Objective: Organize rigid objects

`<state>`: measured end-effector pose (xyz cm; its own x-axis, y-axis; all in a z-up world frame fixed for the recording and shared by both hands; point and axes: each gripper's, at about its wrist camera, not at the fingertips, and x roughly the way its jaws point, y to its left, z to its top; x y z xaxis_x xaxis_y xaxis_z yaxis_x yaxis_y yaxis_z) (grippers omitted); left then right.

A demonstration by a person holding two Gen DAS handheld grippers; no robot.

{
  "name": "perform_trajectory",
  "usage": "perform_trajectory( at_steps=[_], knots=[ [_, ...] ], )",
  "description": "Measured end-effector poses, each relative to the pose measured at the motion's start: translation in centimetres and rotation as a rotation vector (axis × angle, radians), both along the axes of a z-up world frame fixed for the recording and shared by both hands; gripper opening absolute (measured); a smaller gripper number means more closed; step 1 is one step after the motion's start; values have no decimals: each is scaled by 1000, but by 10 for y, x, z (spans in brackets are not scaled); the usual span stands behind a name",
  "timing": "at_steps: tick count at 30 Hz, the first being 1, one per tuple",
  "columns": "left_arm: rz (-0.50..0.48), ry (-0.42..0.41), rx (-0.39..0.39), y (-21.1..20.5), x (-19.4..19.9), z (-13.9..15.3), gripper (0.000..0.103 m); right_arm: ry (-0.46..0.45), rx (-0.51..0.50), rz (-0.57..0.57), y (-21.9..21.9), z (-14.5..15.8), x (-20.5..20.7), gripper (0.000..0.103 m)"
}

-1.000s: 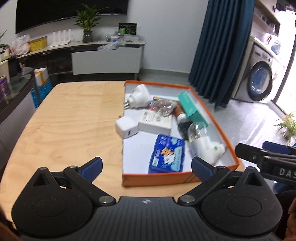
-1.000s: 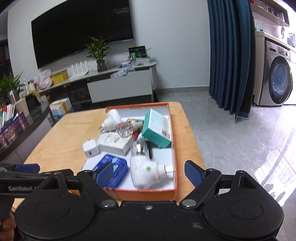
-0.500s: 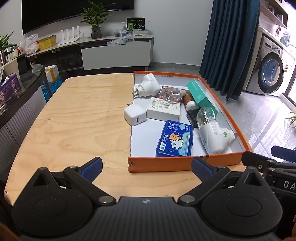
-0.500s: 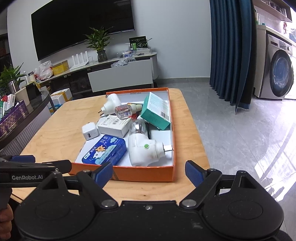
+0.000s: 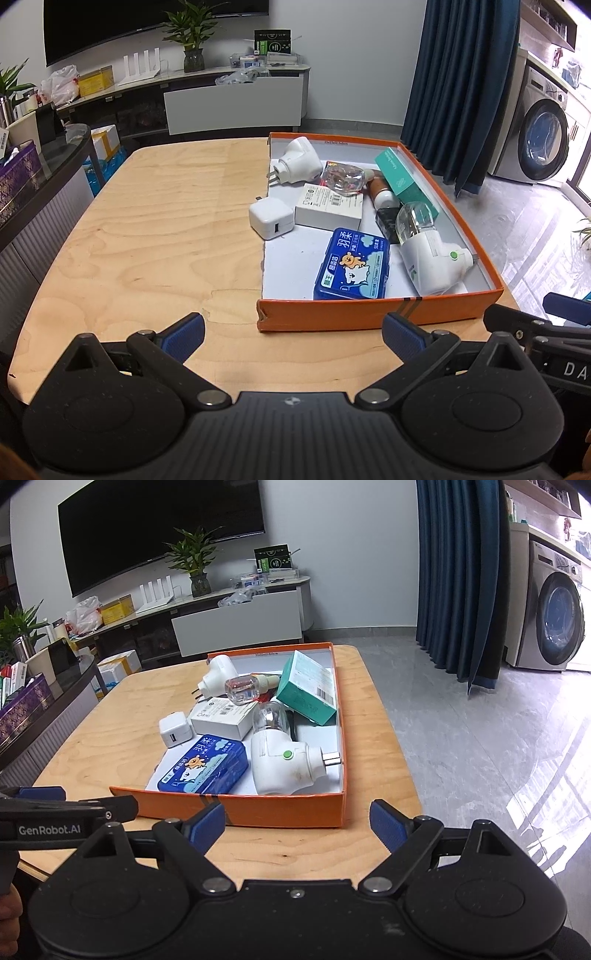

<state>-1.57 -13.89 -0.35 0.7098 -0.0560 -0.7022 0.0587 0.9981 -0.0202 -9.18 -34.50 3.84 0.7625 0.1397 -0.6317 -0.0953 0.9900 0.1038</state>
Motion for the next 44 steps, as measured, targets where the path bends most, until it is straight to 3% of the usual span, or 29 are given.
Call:
perform_trajectory(
  at_steps=[35, 44],
  knots=[
    [8, 15, 13, 2, 7, -7, 103, 50, -19, 30, 8, -11, 12, 100],
    [-1, -18, 14, 1, 6, -5, 103, 54, -20, 29, 7, -12, 12, 100]
  ],
)
